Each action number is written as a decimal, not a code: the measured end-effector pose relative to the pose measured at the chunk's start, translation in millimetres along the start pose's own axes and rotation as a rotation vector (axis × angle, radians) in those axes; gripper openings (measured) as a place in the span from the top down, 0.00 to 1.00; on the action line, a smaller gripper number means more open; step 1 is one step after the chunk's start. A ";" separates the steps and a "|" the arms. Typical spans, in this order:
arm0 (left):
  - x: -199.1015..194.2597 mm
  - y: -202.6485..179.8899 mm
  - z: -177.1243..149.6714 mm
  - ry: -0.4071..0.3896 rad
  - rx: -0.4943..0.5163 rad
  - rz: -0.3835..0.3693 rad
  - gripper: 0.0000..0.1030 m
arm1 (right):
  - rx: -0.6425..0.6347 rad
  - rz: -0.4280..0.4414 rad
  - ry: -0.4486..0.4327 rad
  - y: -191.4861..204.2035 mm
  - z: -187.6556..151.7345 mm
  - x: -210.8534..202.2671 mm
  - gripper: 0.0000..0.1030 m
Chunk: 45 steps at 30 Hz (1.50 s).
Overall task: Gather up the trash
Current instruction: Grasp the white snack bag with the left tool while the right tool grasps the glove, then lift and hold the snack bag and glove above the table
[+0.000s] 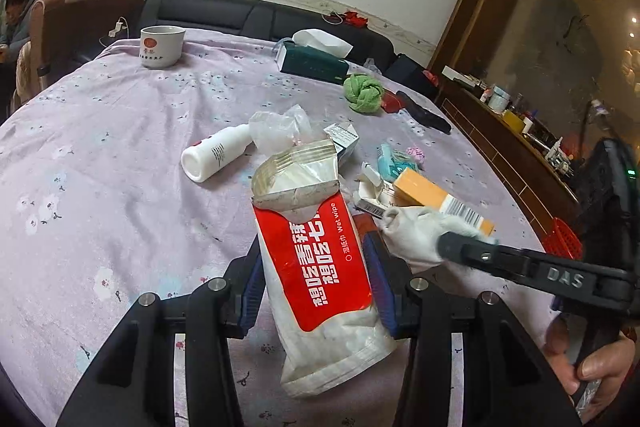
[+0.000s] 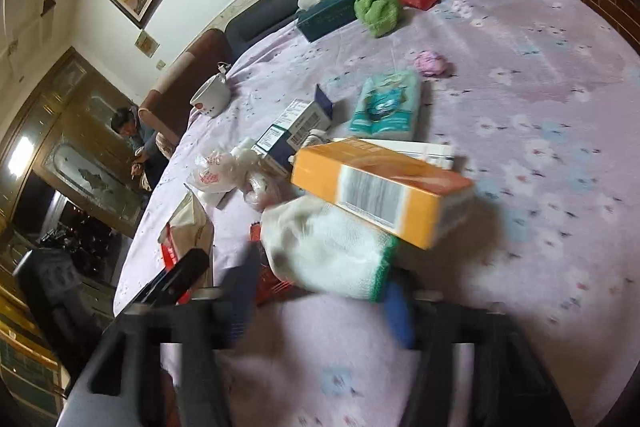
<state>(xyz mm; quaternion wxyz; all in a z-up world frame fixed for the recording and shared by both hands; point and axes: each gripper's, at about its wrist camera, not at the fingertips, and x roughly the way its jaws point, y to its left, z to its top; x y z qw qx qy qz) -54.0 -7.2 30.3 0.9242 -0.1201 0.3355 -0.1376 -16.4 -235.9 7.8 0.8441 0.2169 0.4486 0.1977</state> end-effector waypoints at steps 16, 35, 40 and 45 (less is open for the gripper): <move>-7.3 -26.6 -10.2 -0.027 0.102 0.025 0.56 | -0.364 -0.246 -0.223 30.1 -58.9 -74.0 0.90; -7.3 -65.2 -20.6 -0.030 0.223 0.147 0.56 | -0.345 -0.315 -0.295 16.6 -66.3 -88.9 0.90; -8.9 -67.6 -21.6 -0.037 0.236 0.171 0.56 | -0.341 -0.314 -0.298 16.1 -67.8 -90.6 0.90; -8.6 -70.4 -21.9 -0.036 0.241 0.183 0.56 | -0.332 -0.309 -0.302 14.0 -70.1 -94.8 0.90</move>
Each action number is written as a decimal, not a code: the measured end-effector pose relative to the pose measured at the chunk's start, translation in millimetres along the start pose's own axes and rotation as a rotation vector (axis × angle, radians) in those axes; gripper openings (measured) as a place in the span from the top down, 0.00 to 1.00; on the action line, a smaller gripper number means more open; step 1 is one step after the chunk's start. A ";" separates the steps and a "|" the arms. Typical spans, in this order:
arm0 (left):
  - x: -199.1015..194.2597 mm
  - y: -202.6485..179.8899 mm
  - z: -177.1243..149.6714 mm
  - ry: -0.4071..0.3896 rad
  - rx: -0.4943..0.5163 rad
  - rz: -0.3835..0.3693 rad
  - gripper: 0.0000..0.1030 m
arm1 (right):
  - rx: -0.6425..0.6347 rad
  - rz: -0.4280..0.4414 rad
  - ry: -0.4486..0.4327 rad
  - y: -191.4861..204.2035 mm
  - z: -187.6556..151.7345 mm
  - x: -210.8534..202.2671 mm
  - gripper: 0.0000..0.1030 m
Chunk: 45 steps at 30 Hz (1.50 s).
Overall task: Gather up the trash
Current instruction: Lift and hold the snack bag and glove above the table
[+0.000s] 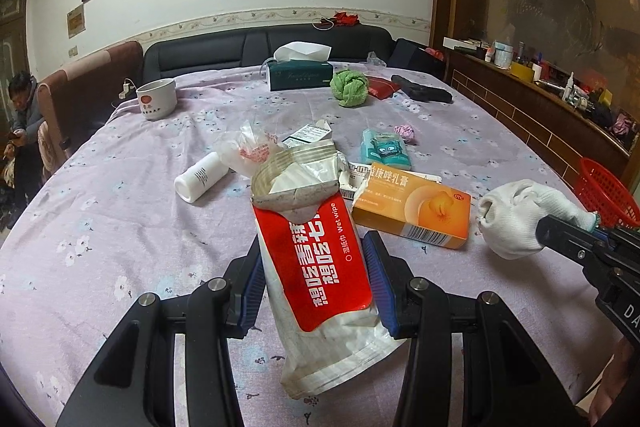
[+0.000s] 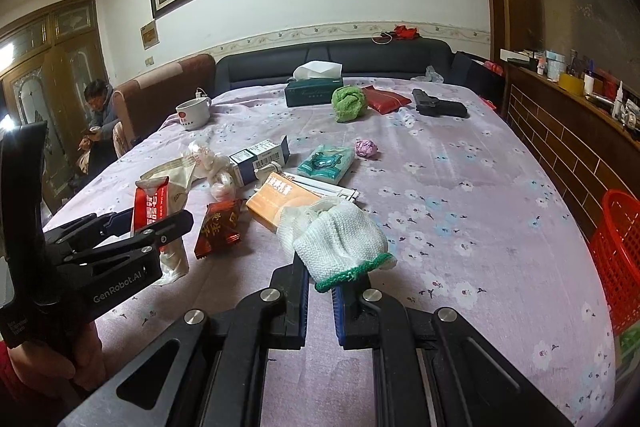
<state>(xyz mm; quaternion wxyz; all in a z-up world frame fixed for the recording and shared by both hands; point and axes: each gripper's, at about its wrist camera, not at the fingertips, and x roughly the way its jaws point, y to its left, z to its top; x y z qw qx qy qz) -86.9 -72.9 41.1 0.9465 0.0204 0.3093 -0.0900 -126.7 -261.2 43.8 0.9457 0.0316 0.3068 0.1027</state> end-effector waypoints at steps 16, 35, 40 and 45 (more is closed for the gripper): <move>-13.5 -6.5 0.1 -0.023 0.021 0.028 0.56 | 0.019 0.006 -0.012 -4.3 -0.8 -9.3 0.90; -7.4 -11.5 -1.2 -0.009 0.041 0.043 0.56 | 0.046 0.009 -0.006 -7.8 -2.5 -14.1 0.90; -3.6 -11.1 -1.6 -0.005 0.040 0.046 0.56 | 0.054 0.007 0.002 -11.6 -2.9 -9.5 0.90; -0.3 -12.7 -2.5 0.002 0.044 0.045 0.56 | 0.060 0.009 0.012 -13.7 -4.2 -5.1 0.90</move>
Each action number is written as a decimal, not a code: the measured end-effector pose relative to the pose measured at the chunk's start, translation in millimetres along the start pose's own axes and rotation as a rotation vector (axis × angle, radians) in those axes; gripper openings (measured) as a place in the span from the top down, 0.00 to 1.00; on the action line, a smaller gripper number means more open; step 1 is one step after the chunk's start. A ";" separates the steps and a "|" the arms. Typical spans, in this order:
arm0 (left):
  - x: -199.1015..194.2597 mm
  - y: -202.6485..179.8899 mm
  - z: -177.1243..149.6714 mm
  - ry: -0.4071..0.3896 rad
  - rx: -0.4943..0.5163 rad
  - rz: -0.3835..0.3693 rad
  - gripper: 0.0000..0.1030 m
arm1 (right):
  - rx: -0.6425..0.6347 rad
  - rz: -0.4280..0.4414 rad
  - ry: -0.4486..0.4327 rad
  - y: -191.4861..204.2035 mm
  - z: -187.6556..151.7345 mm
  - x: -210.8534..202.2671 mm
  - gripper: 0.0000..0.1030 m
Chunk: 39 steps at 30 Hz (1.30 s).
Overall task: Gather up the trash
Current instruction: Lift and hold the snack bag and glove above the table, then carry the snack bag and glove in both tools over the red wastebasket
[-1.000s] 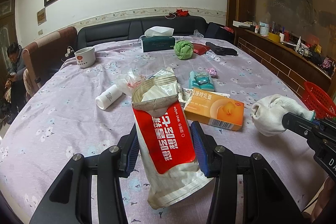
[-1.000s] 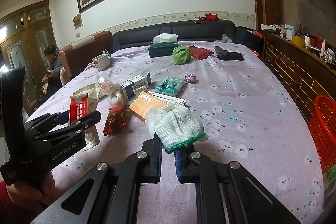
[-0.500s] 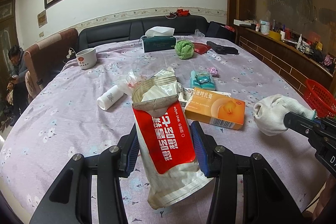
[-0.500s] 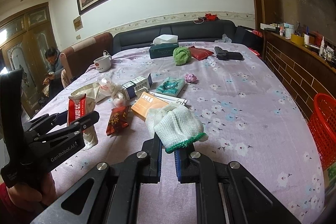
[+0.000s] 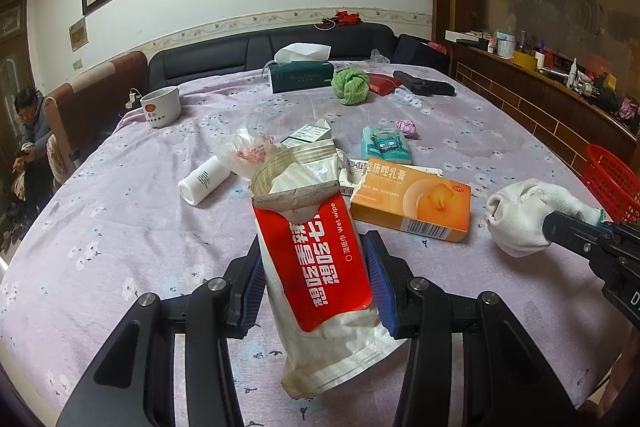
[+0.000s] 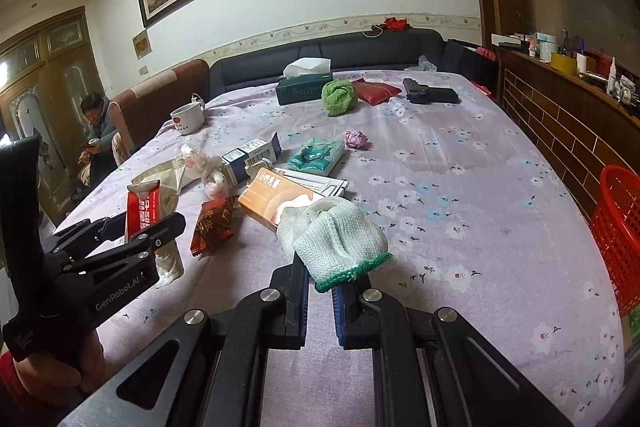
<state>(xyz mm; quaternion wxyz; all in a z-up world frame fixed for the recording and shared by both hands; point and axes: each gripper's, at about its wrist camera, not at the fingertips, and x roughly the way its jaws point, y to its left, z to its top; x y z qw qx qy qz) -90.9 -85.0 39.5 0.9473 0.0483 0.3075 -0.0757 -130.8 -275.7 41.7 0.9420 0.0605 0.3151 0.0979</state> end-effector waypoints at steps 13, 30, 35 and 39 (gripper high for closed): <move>-0.2 -2.4 -0.6 0.000 0.007 0.000 0.56 | 0.022 -0.002 0.007 -7.9 -1.6 1.7 0.90; -16.3 -34.6 24.9 -0.002 0.041 -0.188 0.56 | 0.080 -0.019 -0.034 -30.3 4.7 -16.5 0.90; -19.0 -81.1 46.1 0.010 0.098 -0.322 0.56 | 0.153 -0.096 -0.104 -71.6 11.2 -47.7 0.90; -21.0 -133.1 64.7 0.028 0.154 -0.444 0.56 | 0.230 -0.176 -0.165 -118.3 14.6 -80.8 0.90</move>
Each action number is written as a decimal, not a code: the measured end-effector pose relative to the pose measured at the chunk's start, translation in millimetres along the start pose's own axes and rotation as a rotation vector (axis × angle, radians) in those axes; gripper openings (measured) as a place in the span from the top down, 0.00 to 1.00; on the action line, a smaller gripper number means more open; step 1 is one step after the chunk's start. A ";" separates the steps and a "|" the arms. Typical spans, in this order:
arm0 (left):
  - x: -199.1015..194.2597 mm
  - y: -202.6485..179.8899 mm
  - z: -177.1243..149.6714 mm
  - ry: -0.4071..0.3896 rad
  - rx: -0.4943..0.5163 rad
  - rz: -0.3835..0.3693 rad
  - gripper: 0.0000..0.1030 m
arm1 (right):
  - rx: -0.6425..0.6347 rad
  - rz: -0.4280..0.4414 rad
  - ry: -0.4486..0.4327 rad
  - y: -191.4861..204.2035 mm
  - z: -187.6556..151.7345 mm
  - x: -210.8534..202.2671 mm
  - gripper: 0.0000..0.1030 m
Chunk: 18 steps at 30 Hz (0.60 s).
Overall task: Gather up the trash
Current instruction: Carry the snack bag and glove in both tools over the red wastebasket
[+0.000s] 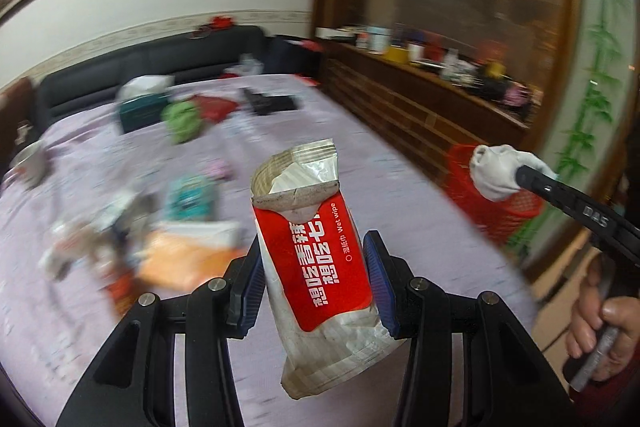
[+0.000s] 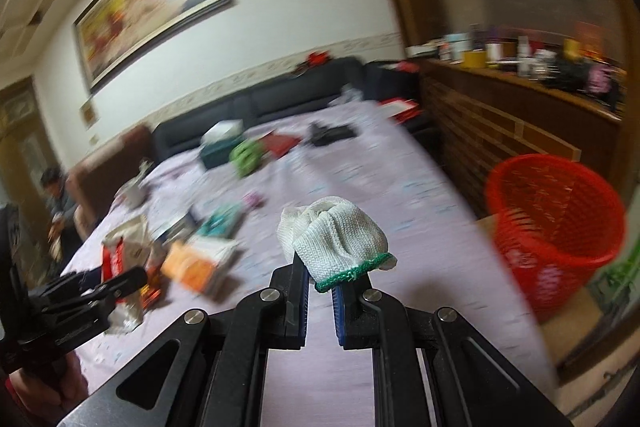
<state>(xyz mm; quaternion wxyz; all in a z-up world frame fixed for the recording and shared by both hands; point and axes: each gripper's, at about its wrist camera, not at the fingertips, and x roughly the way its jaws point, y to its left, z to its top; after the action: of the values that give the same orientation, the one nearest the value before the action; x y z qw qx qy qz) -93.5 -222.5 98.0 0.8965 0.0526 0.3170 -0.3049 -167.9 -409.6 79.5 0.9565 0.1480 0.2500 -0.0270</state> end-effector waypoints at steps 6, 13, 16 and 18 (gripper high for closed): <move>36.8 -74.0 31.8 0.044 0.068 -0.146 0.56 | 0.120 -0.102 -0.072 -78.2 25.0 -33.3 0.90; 93.7 -156.2 62.5 0.087 0.129 -0.250 0.56 | 0.258 -0.162 -0.076 -161.8 42.2 -45.3 0.89; 122.9 -182.8 73.1 0.113 0.118 -0.300 0.55 | 0.301 -0.170 -0.074 -187.7 48.7 -42.6 0.89; 144.6 -197.6 80.0 0.119 0.116 -0.310 0.52 | 0.329 -0.167 -0.075 -203.5 53.6 -40.2 0.88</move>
<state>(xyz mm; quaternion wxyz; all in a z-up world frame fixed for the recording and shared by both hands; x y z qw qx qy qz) -76.7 -479.5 94.3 0.8139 0.0725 0.3559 -0.4535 -203.4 -620.7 88.8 0.9224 0.2801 0.2179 -0.1523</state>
